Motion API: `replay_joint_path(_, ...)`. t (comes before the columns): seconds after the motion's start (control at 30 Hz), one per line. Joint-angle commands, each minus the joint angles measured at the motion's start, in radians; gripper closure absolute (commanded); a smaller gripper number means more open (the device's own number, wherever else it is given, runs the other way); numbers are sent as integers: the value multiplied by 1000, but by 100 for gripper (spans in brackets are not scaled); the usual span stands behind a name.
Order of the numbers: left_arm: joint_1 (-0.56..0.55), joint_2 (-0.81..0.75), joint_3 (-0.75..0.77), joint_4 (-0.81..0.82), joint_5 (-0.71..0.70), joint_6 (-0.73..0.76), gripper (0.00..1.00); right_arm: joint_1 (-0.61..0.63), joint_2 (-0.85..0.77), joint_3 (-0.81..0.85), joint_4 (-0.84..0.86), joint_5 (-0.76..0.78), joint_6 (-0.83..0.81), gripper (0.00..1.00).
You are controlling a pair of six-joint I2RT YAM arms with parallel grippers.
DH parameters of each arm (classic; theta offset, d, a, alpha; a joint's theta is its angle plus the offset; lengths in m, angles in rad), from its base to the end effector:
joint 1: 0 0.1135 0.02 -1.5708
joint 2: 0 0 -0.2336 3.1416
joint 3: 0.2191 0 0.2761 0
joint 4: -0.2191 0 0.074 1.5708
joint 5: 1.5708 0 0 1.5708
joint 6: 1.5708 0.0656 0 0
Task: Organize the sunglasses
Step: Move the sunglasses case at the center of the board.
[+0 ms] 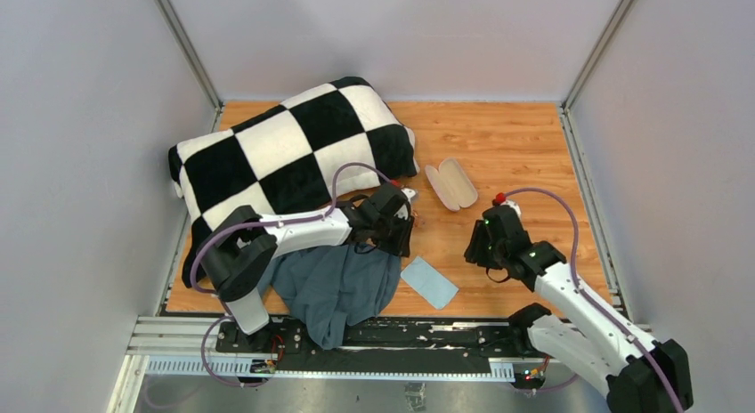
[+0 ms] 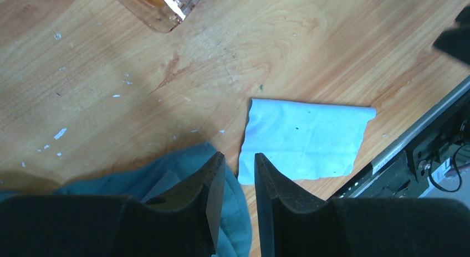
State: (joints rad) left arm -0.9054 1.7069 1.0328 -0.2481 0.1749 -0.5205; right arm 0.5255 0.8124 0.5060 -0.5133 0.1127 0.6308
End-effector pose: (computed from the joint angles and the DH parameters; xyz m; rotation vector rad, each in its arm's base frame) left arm 0.2277 -0.3087 0.1132 0.5856 2.5955 -0.7612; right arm 0.2021 0.1087 0.1573 0.1813 2.4169 0.4076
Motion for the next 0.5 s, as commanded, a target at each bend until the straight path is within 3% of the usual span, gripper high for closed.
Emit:
replay_joint_path(0.0,2,-51,-27,1,-4,-22,67,-170,45,56,64,-112,-63,55)
replay_joint_path(0.2,2,-123,-60,4,0,-39,66,-335,251,177,166,-212,-145,48)
replay_joint_path(0.47,2,-186,-96,-1,-9,-47,65,-385,635,437,197,-225,-193,44)
